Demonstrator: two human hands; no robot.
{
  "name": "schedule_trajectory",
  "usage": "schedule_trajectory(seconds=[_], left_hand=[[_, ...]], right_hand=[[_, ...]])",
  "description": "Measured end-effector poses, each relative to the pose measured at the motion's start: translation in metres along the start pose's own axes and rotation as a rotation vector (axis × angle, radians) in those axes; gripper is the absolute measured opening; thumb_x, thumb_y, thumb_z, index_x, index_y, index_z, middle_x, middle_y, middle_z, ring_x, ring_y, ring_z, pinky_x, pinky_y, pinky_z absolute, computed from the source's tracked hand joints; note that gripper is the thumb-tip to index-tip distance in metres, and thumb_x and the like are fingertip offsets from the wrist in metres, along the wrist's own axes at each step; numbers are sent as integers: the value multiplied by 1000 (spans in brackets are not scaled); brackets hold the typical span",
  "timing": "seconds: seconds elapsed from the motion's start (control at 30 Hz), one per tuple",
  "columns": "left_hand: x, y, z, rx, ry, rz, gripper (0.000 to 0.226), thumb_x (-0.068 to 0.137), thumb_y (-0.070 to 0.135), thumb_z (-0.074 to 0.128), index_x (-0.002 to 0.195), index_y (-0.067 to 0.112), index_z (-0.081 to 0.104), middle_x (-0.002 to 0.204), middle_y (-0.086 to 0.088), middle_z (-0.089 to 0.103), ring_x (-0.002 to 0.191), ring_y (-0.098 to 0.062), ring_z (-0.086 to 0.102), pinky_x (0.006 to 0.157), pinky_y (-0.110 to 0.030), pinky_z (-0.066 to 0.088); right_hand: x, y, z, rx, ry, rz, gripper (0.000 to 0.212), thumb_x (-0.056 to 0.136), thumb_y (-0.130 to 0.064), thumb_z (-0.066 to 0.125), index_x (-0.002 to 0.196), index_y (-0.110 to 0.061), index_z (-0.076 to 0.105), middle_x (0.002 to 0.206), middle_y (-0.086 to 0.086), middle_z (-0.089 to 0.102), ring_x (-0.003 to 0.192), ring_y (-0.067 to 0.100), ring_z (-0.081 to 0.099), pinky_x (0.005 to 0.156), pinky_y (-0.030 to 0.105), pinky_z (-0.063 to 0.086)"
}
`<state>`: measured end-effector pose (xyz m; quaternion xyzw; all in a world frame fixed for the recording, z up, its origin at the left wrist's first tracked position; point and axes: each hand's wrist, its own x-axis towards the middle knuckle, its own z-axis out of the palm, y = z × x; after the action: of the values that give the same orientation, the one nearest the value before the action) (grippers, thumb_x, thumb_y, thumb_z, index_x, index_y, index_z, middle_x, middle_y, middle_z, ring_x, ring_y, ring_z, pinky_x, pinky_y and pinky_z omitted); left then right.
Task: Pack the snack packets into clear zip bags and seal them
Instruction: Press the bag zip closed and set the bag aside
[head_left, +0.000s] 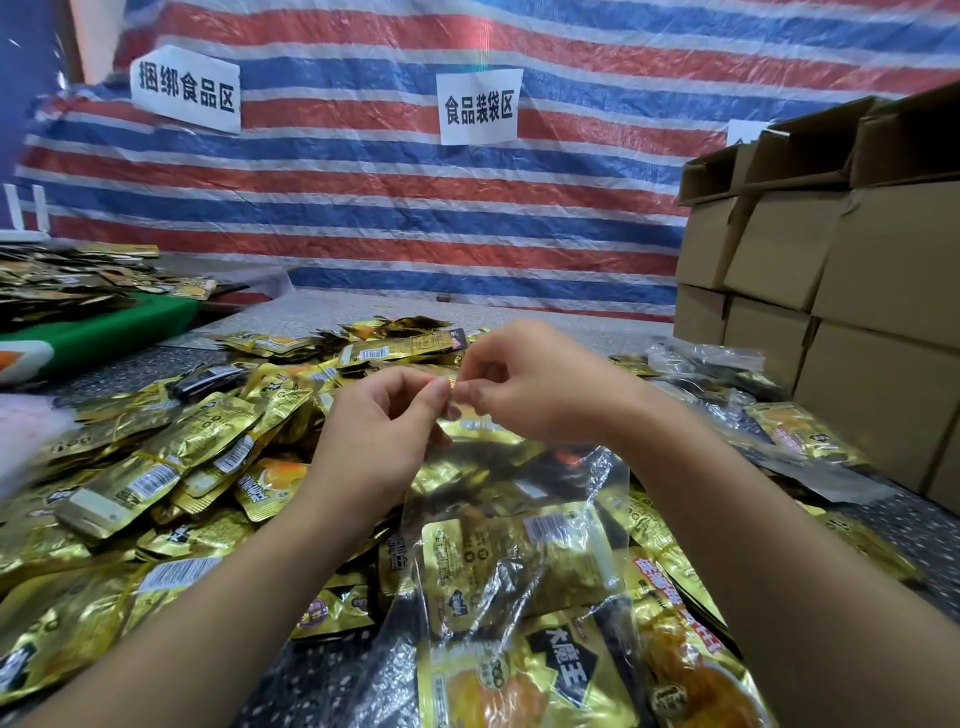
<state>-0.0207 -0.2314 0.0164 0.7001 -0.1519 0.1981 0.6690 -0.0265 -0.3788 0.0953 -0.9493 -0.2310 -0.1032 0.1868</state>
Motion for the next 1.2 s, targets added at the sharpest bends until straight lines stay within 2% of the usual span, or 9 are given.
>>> schedule_trajectory(seconds=[0.2,0.53,0.67,0.83,1.0,1.2], left_hand=[[1,-1,-2,-1,-2,0,16,97,18,59,87,13,71,75,-5,71,59,-15,63,53,-22,48],[1,-1,-2,-12,-7,-4,15,96,17,59,87,15,71,74,-2,72,58,-12,62,52,-17,47],[1,-1,-2,2,-1,1,16,97,17,58,87,12,71,67,2,70,56,-10,61,51,-16,46],[1,-2,1,29,13,18,17,97,15,58,85,12,69,58,9,66,53,-4,59,50,-14,46],[1,-3,2,44,60,43,18,97,15,58,82,15,69,61,9,68,52,-3,59,50,-16,47],[1,-2,0,-26,34,-15,19,96,25,60,85,12,70,70,0,71,52,-10,63,50,-21,49]], right_hand=[[1,-1,-2,-9,3,-8,18,98,-31,59,83,-24,67,70,-8,61,60,8,52,52,23,35],[3,1,-1,-31,10,-20,18,97,-32,60,89,-20,71,66,-11,56,56,2,48,45,14,29],[2,2,1,-40,26,-37,21,98,-30,60,89,-16,72,61,-10,53,51,4,43,41,11,33],[1,-1,4,-100,48,-46,20,97,-32,61,85,-20,70,63,-9,54,54,5,45,45,19,28],[2,-3,7,-99,80,-35,18,97,-31,60,81,-24,67,64,-9,53,57,6,46,49,27,29],[2,-2,8,-97,97,-41,18,97,-29,59,80,-24,63,65,-12,50,57,4,44,48,22,27]])
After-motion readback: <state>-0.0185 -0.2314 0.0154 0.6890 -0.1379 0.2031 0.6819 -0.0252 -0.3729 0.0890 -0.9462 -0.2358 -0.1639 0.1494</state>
